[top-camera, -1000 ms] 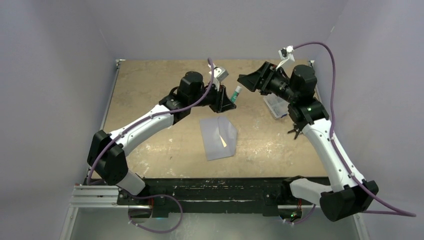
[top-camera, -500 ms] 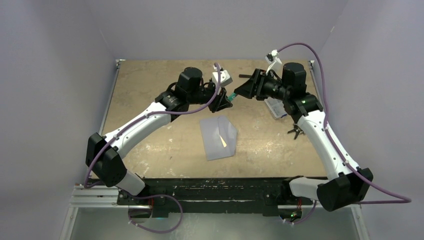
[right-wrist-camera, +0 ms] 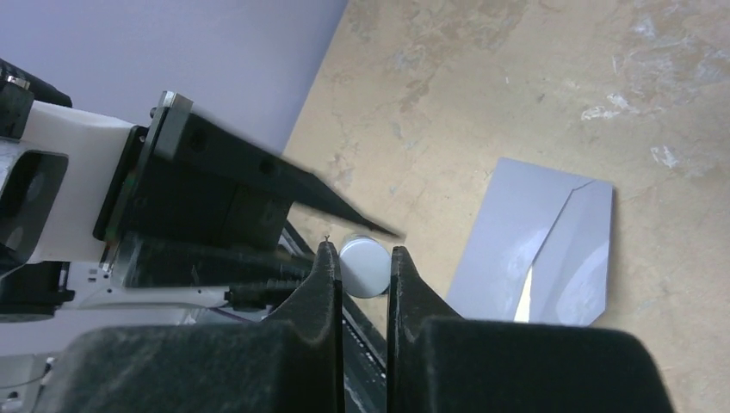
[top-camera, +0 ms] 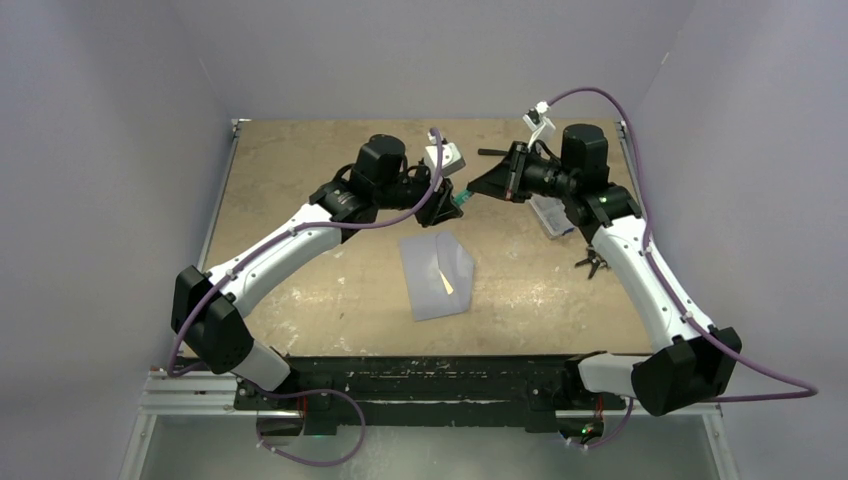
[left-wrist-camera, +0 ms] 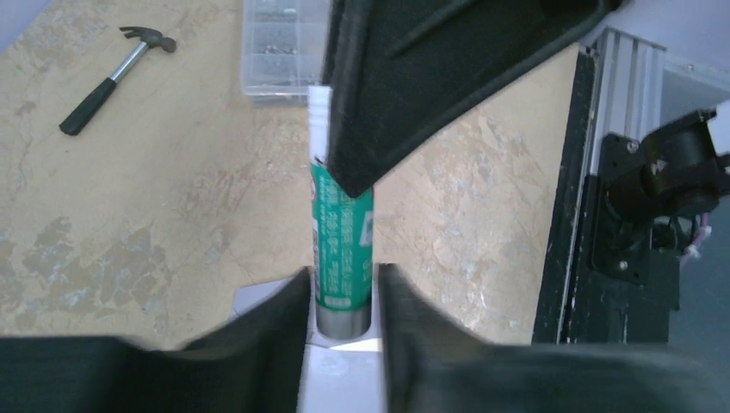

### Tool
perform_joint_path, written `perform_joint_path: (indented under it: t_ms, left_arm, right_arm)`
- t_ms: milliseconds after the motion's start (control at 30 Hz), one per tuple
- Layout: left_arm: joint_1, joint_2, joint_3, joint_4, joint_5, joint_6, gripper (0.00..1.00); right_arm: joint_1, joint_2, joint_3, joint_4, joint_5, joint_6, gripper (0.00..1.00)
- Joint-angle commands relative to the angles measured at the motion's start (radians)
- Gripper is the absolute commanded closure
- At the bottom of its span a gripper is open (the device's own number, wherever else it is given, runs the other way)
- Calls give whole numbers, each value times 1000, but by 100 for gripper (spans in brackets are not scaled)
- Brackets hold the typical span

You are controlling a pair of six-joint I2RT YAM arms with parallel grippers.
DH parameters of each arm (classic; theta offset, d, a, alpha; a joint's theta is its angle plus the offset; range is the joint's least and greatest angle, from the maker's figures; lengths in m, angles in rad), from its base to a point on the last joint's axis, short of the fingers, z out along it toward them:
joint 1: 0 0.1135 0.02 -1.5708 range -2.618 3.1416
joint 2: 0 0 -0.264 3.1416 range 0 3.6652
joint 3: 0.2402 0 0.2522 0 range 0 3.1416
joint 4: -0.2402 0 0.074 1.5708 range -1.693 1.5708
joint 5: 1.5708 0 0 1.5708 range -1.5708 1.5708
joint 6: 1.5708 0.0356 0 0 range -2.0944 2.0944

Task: Place the letter into the envelope and seal it

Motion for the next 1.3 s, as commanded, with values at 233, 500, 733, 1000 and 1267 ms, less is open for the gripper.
perform_joint_path:
  t_ms: [233, 500, 733, 1000, 1267]
  left_arm:
    - [3, -6, 29, 212, 34, -242, 52]
    - [4, 24, 55, 34, 105, -160, 67]
    - [4, 32, 32, 88, 127, -200, 65]
    - [5, 33, 44, 2, 95, -103, 100]
    - [118, 19, 11, -105, 162, -3, 100]
  right_arm:
    - [4, -36, -44, 77, -86, 71, 100]
    - [2, -57, -46, 74, -62, 120, 100]
    - [2, -61, -69, 102, -79, 154, 100]
    - [2, -38, -42, 68, -83, 117, 100]
    - [-92, -17, 25, 18, -231, 45, 100]
